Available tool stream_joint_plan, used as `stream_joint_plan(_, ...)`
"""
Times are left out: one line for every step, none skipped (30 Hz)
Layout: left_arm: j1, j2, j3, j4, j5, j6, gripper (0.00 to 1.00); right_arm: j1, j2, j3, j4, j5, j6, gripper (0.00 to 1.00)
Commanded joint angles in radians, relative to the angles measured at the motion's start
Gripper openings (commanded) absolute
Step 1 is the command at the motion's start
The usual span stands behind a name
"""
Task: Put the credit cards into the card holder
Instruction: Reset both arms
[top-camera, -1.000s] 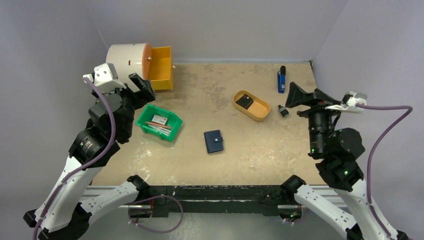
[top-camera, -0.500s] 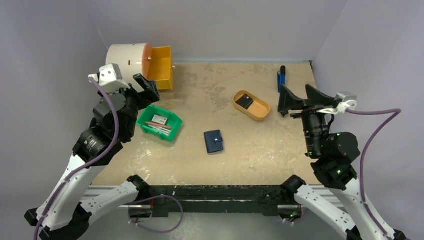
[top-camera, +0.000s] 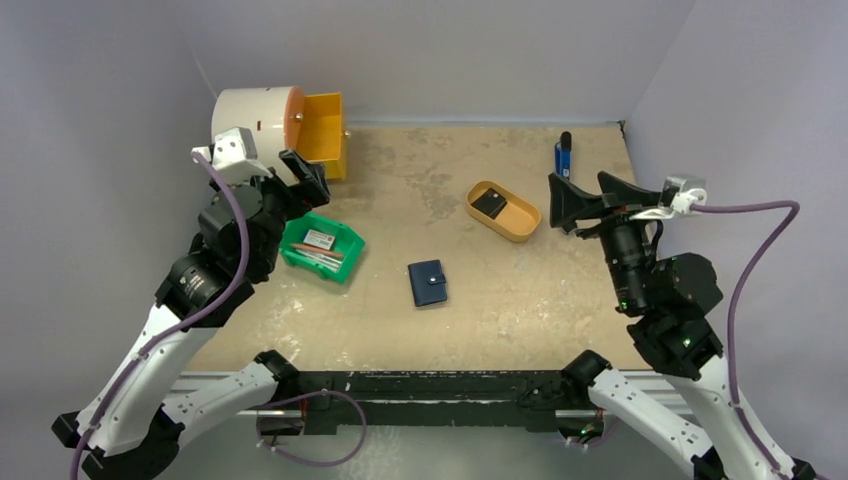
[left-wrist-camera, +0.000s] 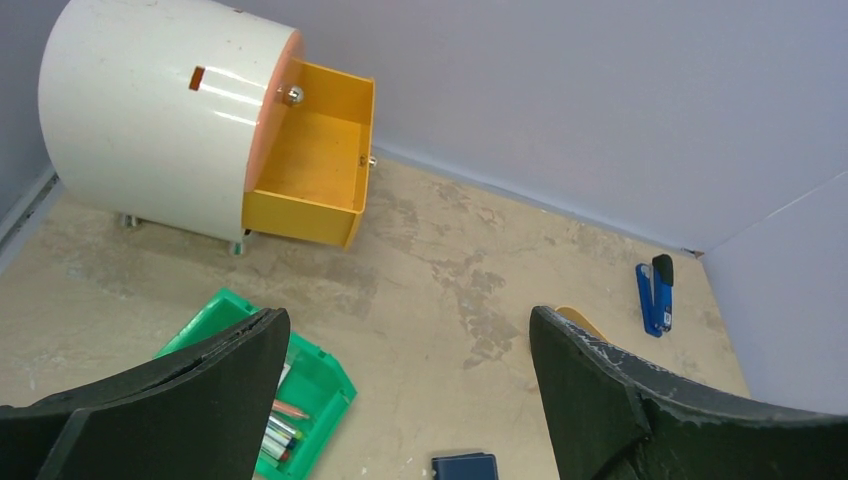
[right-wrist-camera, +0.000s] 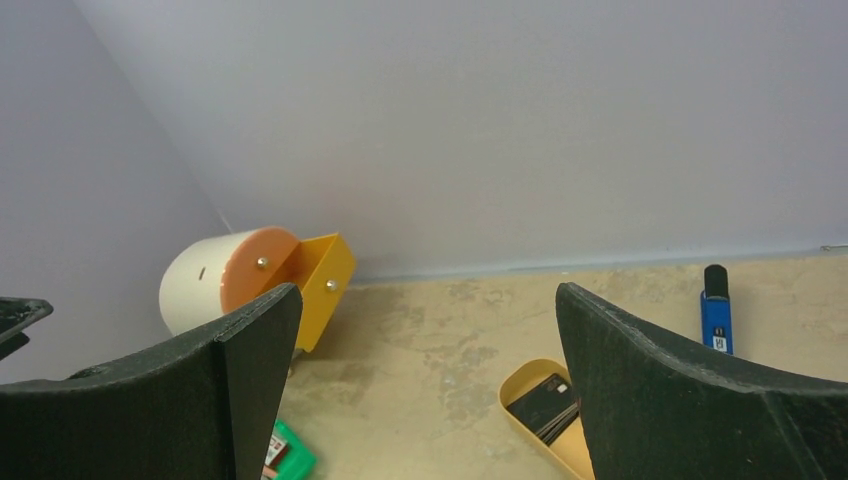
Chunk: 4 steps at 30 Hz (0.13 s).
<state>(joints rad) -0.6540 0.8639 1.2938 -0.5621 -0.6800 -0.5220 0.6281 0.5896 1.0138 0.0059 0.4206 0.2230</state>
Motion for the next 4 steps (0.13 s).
stream_joint_plan(0.005, -0.032, -0.018, 0.056, 0.01, -0.019, 0.9, -0.001, 0.004, 0.005, 0.024, 0.049, -0.014, 0.99)
stream_joint_plan(0.004, -0.035, -0.025, 0.056, 0.005, -0.019, 0.9, -0.001, 0.017, 0.018, 0.005, 0.06, -0.012, 0.99)
stream_joint_plan(0.004, -0.036, -0.03, 0.053, -0.005, -0.022, 0.9, -0.001, 0.026, 0.028, -0.003, 0.063, -0.01, 0.99)
stream_joint_plan(0.004, -0.036, -0.031, 0.047, -0.011, -0.025, 0.9, -0.001, 0.035, 0.037, -0.015, 0.065, -0.009, 0.99)
